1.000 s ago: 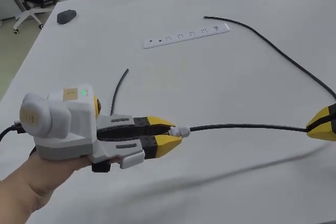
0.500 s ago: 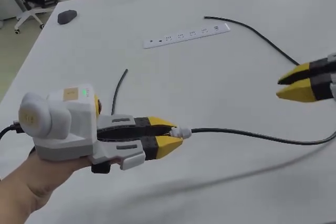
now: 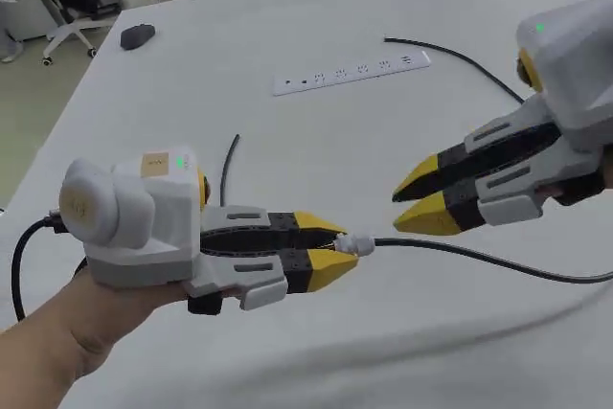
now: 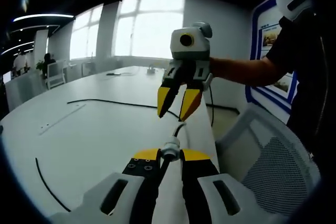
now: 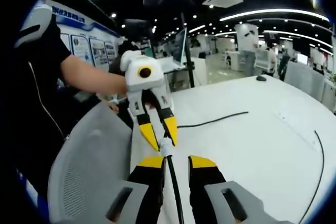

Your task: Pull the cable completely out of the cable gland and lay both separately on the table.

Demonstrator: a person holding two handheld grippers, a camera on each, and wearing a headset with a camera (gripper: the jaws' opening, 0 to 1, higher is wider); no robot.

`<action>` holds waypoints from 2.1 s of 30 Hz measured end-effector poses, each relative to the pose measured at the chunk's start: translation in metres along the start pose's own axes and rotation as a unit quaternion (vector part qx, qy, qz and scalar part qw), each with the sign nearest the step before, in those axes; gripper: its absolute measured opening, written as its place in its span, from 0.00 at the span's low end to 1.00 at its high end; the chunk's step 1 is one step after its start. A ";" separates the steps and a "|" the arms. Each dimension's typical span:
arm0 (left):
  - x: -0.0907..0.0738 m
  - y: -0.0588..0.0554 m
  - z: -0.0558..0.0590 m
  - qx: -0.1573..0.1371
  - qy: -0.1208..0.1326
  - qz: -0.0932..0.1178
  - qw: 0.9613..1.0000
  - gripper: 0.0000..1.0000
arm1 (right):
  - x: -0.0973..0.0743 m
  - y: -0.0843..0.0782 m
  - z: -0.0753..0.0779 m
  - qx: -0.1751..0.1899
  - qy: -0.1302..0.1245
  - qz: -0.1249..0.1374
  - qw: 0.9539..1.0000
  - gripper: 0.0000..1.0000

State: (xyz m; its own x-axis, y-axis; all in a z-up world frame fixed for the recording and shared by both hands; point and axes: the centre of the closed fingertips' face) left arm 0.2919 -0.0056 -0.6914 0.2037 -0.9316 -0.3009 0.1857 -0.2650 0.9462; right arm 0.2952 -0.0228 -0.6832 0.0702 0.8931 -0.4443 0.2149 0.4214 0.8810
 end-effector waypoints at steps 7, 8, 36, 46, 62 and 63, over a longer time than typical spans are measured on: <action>0.002 0.004 0.003 0.010 -0.003 0.000 1.000 0.15 | 0.009 -0.012 -0.003 -0.029 0.011 -0.032 0.999 0.07; 0.002 0.005 0.004 0.010 -0.005 0.002 1.000 0.15 | 0.009 -0.012 -0.004 -0.031 0.014 -0.032 0.999 0.06; -0.016 0.003 -0.010 0.017 0.030 0.007 0.999 0.15 | -0.058 -0.069 0.022 0.009 -0.090 -0.065 0.994 0.00; -0.025 0.000 -0.018 0.010 0.046 0.010 0.999 0.15 | -0.097 -0.121 0.038 0.056 -0.145 -0.094 0.983 0.00; -0.027 -0.002 -0.019 0.006 0.047 0.008 0.999 0.15 | -0.106 -0.153 0.038 0.105 -0.146 -0.123 0.976 0.00; -0.027 -0.002 -0.019 0.007 0.045 0.008 0.999 0.15 | -0.106 -0.153 0.039 0.098 -0.150 -0.124 0.976 0.00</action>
State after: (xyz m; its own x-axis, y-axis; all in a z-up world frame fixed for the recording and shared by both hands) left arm 0.3040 0.0246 -0.6874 0.2930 -0.9098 -0.2940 0.1682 -0.2537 0.9526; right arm 0.2932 -0.1886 -0.7775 0.2688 0.6684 -0.6936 0.4419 0.5542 0.7054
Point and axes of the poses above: the centre of the closed fingertips' face, and the gripper's own axes: x roughly forward along the fingers, z roughly to its right, y roughly out of its top, and after that the axes turned 3 degrees about z, right-handed
